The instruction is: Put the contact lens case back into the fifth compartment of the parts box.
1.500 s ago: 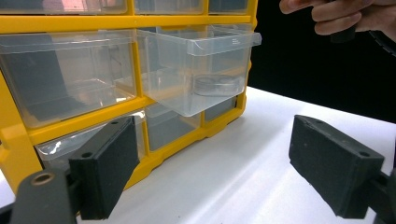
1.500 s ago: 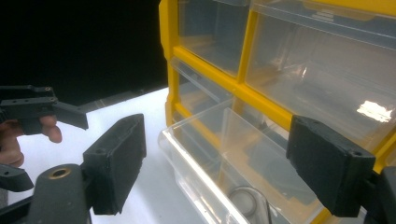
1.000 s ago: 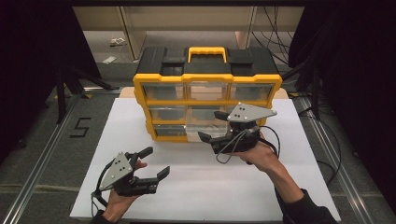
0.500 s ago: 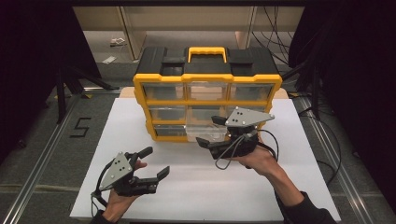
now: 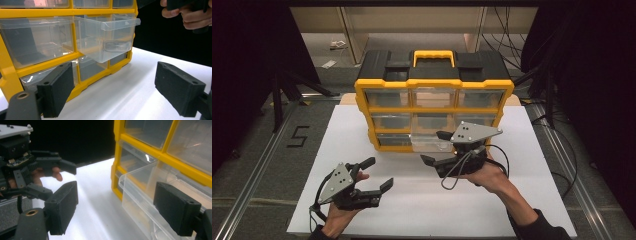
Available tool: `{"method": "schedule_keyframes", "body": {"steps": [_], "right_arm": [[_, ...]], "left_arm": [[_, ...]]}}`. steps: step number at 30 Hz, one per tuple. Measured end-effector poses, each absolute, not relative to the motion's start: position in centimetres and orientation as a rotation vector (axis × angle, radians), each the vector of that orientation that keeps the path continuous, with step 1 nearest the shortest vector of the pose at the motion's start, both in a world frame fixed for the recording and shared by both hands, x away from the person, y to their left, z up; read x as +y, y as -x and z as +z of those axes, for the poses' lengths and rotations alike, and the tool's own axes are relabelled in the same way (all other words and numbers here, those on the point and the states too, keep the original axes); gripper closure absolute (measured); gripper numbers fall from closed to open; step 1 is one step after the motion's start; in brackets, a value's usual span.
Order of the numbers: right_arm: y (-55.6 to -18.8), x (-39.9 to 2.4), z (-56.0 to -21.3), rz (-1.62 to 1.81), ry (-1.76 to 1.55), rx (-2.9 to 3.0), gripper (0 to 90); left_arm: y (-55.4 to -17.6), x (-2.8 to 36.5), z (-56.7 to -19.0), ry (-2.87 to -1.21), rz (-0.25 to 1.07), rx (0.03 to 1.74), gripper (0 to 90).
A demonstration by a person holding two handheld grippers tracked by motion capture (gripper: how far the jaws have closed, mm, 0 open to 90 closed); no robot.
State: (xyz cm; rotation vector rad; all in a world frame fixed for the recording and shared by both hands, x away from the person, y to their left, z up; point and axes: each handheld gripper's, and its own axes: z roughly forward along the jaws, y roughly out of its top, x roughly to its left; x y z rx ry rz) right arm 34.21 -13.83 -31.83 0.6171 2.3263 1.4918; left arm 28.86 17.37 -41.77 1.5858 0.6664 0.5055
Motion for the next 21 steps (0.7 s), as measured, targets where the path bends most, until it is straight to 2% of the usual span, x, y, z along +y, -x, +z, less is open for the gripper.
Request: {"method": "schedule_keyframes", "body": {"steps": [21], "right_arm": [[-33.8, -13.5, -33.8, 1.448, -0.625, 2.406, 21.3]], "left_arm": [[-28.9, 17.4, -41.8, -1.585, 0.503, 0.670, 15.2]]}}
